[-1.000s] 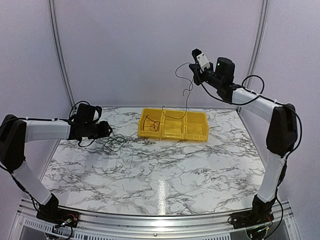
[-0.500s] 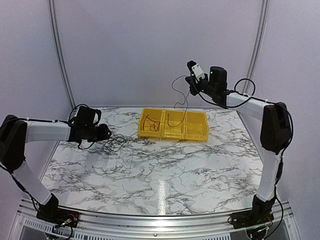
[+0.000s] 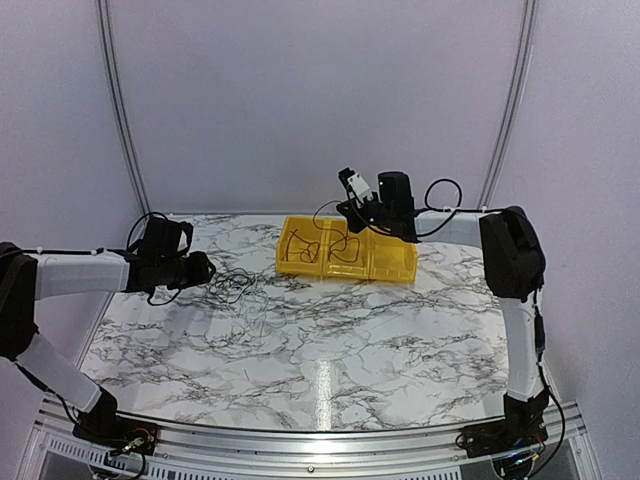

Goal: Untangle the cables

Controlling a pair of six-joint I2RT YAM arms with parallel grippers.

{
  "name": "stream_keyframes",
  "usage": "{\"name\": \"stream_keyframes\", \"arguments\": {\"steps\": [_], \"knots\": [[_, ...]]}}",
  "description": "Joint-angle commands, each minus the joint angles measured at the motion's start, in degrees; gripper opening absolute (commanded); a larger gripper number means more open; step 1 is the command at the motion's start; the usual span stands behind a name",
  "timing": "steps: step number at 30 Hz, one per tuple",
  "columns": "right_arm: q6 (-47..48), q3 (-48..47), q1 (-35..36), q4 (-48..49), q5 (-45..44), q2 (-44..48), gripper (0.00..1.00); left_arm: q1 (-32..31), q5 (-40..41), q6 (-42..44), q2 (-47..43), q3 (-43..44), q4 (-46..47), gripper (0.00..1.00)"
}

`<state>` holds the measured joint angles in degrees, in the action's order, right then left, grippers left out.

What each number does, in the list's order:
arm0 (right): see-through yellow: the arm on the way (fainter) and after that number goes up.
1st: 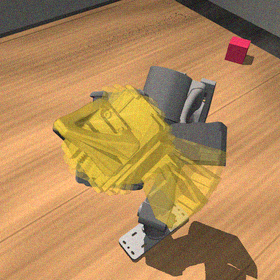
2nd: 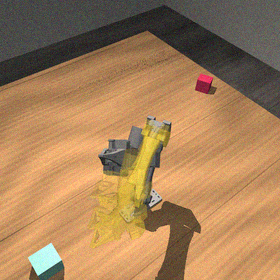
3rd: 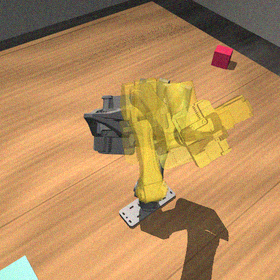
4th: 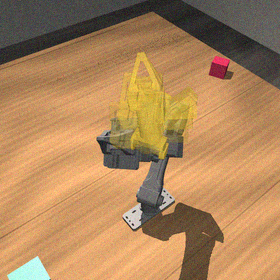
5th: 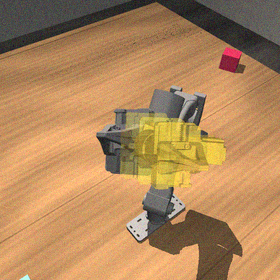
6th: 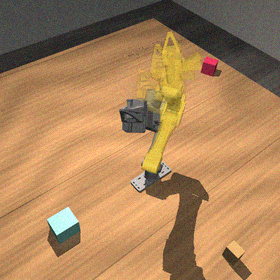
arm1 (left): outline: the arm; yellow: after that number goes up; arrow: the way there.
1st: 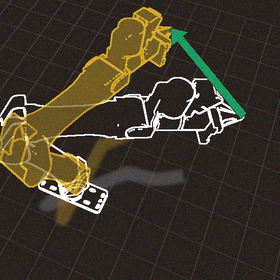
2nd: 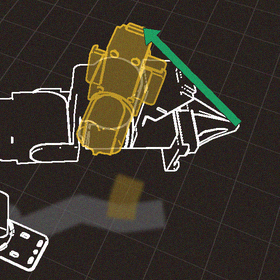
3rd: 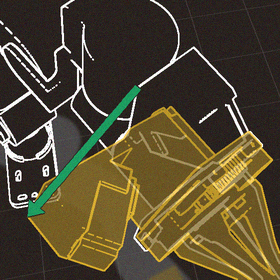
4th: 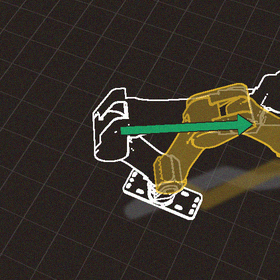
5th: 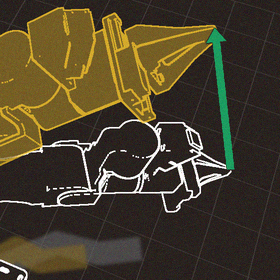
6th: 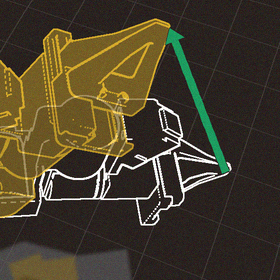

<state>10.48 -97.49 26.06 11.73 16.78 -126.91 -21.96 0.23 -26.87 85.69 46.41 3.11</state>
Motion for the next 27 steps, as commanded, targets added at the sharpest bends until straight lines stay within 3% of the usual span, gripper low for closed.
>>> {"name": "stream_keyframes", "arguments": {"steps": [1, 14, 25, 27], "knots": [[-1.43, 0.32, -0.35, 0.09, -3.31, 0.09, 0.00, 0.29, 2.16, -0.92, -3.34, -1.85, -0.83, 0.45], [-2.13, 3.74, -0.32, -3.24, -8.29, -0.06, 0.00, 0.32, 3.30, -3.48, -6.78, -5.91, 0.43, 0.45], [-3.79, 11.58, -0.14, -4.36, -10.35, 5.32, 0.00, 0.33, 3.57, -4.39, -8.21, -8.24, 3.34, 0.45], [-3.80, 11.25, -0.14, -4.30, -11.07, 5.80, 0.15, 0.33, 3.27, -4.47, -8.07, -8.75, 3.85, 0.45]]}}
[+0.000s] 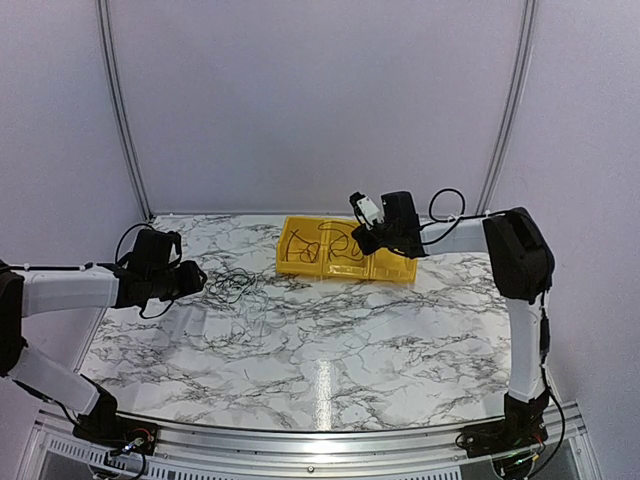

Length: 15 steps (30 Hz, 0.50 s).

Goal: Untangle the cables

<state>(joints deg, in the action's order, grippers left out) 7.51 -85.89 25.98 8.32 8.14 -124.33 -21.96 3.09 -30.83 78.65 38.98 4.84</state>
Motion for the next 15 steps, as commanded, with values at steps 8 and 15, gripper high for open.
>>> {"name": "stream_keyframes", "arguments": {"steps": [8, 15], "knots": [[2.28, -3.96, -0.14, -6.48, 1.82, 8.05, 0.48, 0.33, -0.16, 0.30, -0.27, -0.54, 2.11, 0.45], [21.72, -24.85, -0.40, -40.14, 11.67, 1.55, 0.58, 0.33, -1.24, 1.84, 0.96, 1.82, 0.26, 0.45]]}}
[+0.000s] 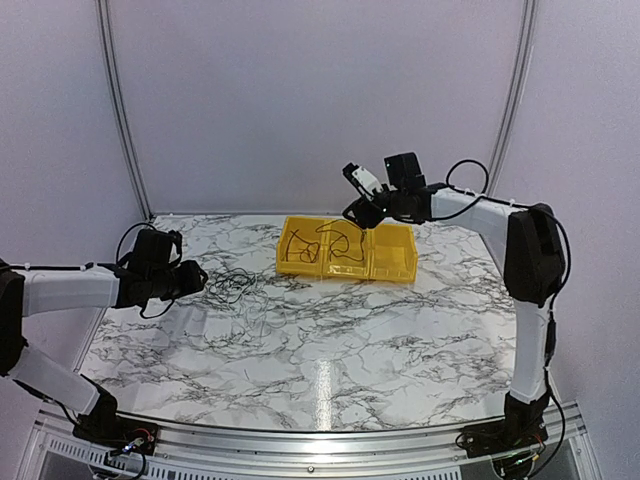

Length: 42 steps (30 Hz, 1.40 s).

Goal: Untangle the cables

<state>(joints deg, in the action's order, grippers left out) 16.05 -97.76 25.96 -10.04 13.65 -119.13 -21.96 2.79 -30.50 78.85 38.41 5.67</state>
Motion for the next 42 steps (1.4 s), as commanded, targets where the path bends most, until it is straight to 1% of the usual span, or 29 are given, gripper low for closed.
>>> {"name": "stream_keyframes", "arguments": {"steps": [1, 3, 5, 8, 10, 14, 17, 21, 23, 29, 33, 42], "knots": [[16.05, -16.50, -0.50, -25.78, 5.95, -5.99, 0.59, 0.33, -1.01, 1.64, 0.87, 2.69, -0.67, 0.45], [20.86, -20.25, -1.19, -30.23, 6.41, -8.00, 0.59, 0.33, -1.23, 1.75, 1.04, 3.06, -0.88, 0.45], [24.57, -21.13, -2.20, -31.93, 9.11, -8.47, 0.61, 0.33, -1.56, 1.72, 1.35, 3.47, -0.98, 0.45], [29.32, -22.11, -1.99, -33.40, 9.69, -9.29, 0.62, 0.32, -1.97, 1.70, 1.71, 3.94, -1.25, 0.45], [33.45, -24.10, -1.56, -37.26, 11.84, -10.22, 0.62, 0.32, -2.16, 1.67, 1.83, 4.15, -1.35, 0.46], [39.66, -22.76, 0.41, -41.33, 11.63, -10.31, 0.62, 0.29, -2.26, 1.75, 2.02, 4.22, -1.40, 0.46], [39.94, -20.02, 1.85, -40.35, 9.99, -10.02, 0.63, 0.33, -2.59, 1.42, 2.40, 4.37, -1.39, 0.46], [39.78, -19.47, 3.18, -40.46, 10.36, -10.70, 0.63, 0.33, -2.61, 0.48, 2.76, 4.28, -1.20, 0.46], [40.97, -18.96, 4.12, -40.09, 9.22, -10.91, 0.63, 0.31, -2.61, 0.36, 2.80, 4.17, -1.07, 0.46], [43.78, -17.05, 6.60, -37.15, 5.30, -11.61, 0.61, 0.33, -2.61, 0.18, 2.90, 4.07, -1.01, 0.46], [43.17, -16.87, 7.63, -35.05, 1.56, -13.05, 0.59, 0.33, -2.61, -0.32, 3.01, 3.78, -0.61, 0.46], [42.68, -14.30, 9.14, -29.07, -1.78, -13.61, 0.56, 0.33, -2.61, -0.87, 3.24, 3.04, 0.02, 0.46]]}}
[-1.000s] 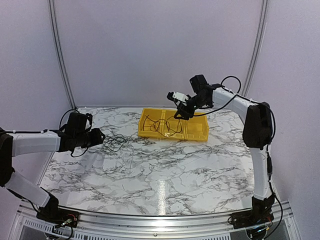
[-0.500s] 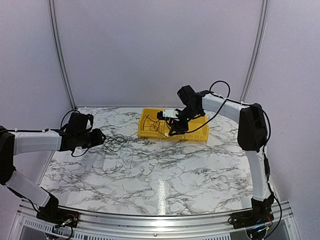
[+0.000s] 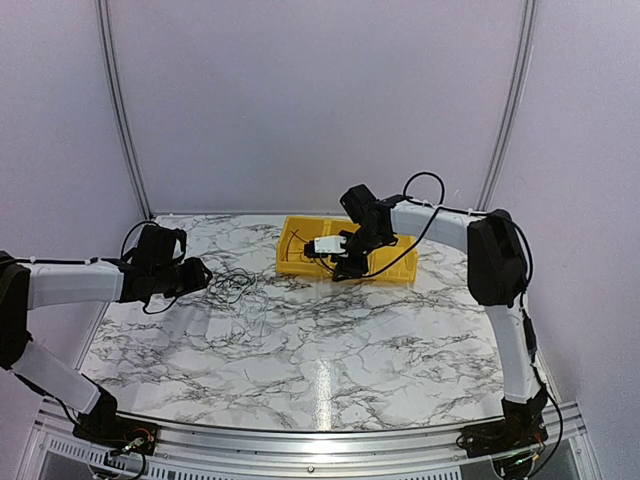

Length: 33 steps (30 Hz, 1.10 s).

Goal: Untangle the cables

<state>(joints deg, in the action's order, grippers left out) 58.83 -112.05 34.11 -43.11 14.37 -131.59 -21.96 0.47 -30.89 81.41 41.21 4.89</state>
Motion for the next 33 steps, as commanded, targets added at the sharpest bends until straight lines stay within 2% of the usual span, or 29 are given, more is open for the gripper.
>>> {"name": "stream_keyframes", "arguments": {"steps": [1, 4, 7, 13, 26, 33], "knots": [[-0.68, -0.10, 1.11, 4.46, -2.93, -1.33, 0.54, 0.33, -0.29, -0.48, 0.77, 0.27, 0.78, 0.46], [-2.91, -0.56, 1.13, 6.47, -4.03, -1.65, 0.47, 0.33, -0.29, -0.48, 1.07, 0.49, 0.80, 0.46], [-4.99, -1.16, 1.10, 8.02, -4.74, -1.66, 0.27, 0.33, -0.29, -0.57, 1.59, 0.71, 0.80, 0.46], [-6.54, -1.57, 0.74, 8.15, -5.96, -1.42, 0.02, 0.33, -2.03, -0.72, 2.98, 1.00, 1.43, 0.46], [-14.12, -4.53, -7.32, 10.75, -6.61, -0.62, 0.00, 0.33, -2.95, -0.74, 5.72, 2.67, 2.10, 0.46], [-14.07, -3.94, -7.64, 10.34, -6.15, -1.24, 0.00, 0.33, -3.57, -0.57, 7.29, 3.85, 2.06, 0.46]]}}
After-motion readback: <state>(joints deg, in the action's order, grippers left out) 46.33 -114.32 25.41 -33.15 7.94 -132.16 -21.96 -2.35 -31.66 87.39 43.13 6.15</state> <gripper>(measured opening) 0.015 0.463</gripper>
